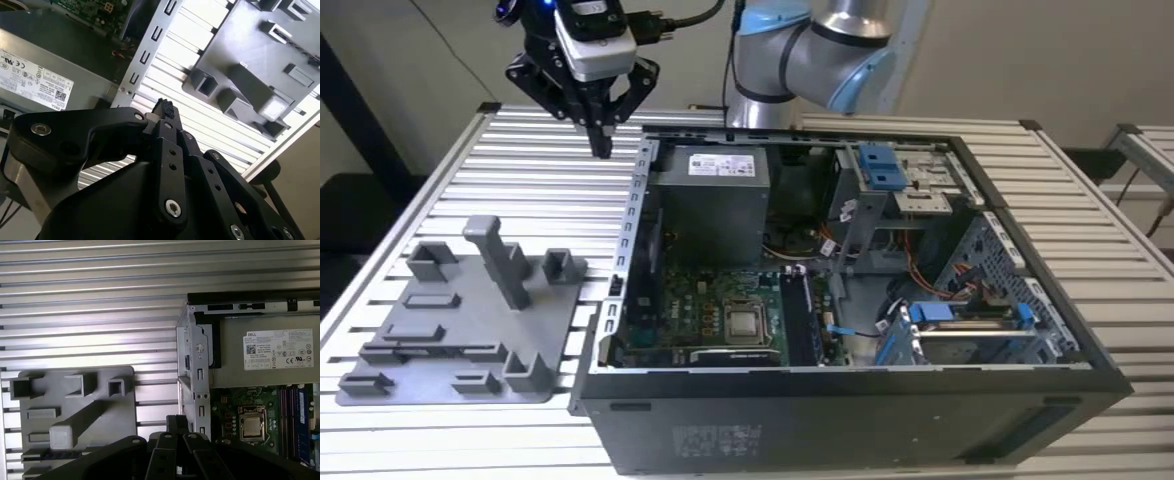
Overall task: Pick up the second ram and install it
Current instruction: 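Reach for the second ram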
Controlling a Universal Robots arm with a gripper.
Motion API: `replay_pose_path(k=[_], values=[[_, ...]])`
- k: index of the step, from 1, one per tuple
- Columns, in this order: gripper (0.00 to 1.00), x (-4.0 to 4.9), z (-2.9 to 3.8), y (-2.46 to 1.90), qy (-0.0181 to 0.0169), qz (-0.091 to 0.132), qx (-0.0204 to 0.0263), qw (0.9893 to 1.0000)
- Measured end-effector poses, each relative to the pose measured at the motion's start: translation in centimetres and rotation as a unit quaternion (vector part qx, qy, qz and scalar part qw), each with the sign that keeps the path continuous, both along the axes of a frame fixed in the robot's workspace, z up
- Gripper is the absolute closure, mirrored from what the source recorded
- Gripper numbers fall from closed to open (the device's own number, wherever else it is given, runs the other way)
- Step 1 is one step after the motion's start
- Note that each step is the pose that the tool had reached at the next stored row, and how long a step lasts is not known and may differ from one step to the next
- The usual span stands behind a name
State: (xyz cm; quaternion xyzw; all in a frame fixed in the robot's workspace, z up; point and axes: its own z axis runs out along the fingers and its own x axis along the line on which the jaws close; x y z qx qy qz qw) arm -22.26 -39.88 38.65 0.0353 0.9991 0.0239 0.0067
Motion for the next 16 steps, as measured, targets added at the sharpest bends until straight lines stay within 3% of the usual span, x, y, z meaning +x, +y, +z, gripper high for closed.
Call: replay_pose_path(k=[5,16], values=[[0.89,-1.24,-0.01,0.00,0.0000,0.000,0.0000,1.0000],[0.89,-5.06,-0.02,0.00,0.0000,0.001,0.0000,1.0000]])
